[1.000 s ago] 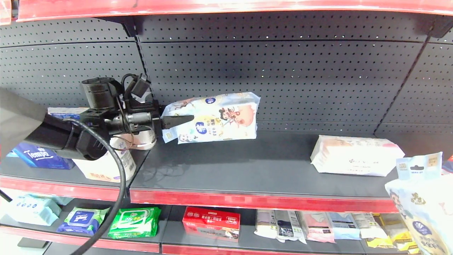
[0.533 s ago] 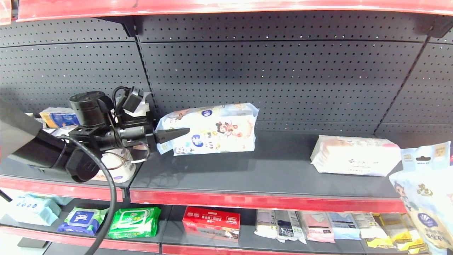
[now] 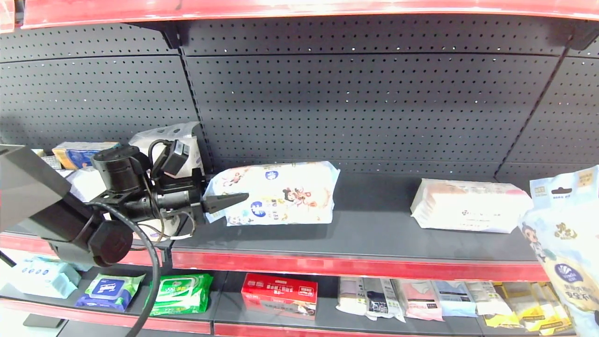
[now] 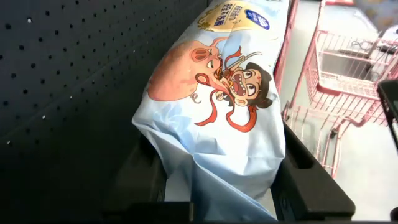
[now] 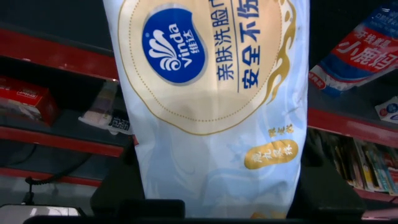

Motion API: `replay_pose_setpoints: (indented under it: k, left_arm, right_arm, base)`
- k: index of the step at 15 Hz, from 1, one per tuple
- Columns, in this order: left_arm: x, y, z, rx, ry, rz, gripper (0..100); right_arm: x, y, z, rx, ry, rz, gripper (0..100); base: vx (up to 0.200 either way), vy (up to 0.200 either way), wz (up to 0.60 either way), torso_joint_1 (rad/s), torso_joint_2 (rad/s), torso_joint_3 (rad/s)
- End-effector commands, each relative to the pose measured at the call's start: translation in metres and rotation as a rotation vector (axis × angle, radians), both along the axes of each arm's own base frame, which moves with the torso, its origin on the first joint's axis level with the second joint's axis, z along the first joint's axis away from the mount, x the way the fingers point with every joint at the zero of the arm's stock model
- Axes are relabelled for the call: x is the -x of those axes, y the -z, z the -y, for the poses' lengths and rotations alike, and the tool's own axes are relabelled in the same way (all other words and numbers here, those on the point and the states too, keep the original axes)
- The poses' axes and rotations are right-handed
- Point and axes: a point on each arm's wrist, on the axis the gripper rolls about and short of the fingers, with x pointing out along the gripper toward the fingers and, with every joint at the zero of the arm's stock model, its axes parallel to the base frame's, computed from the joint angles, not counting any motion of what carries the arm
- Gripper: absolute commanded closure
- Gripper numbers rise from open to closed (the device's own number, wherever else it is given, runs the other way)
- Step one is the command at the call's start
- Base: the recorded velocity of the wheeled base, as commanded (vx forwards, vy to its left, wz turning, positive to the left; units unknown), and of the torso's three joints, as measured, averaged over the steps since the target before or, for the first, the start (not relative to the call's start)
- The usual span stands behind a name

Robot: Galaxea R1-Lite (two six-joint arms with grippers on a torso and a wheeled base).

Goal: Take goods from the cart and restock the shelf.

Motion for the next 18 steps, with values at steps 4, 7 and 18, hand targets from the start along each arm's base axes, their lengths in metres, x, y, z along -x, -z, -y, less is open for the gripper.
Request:
replay_pose_setpoints:
  k: [4,7,18]
  left_arm:
    - [0.005,0.026,-0.001,-0.020,0.002,-0.043,100]
    - [0.002,0.038,-0.001,-0.044,0.005,-0.018,100]
    - [0.001,0.061,-0.002,-0.051,-0.008,0.018,100]
  right_arm:
    - [-0.011,-0.011,0.001,-0.012,-0.010,-0.024,100]
    - [-0.011,-0.011,0.001,-0.012,-0.010,-0.025,100]
    - [-0.013,-0.011,0.001,-0.019,-0.020,-0.037,100]
  base:
    - [0.000,0.000,0.00,0.000,0.00,0.000]
    - [0.000,0.000,0.00,0.000,0.00,0.000]
    - [0.000,0.000,0.00,0.000,0.00,0.000]
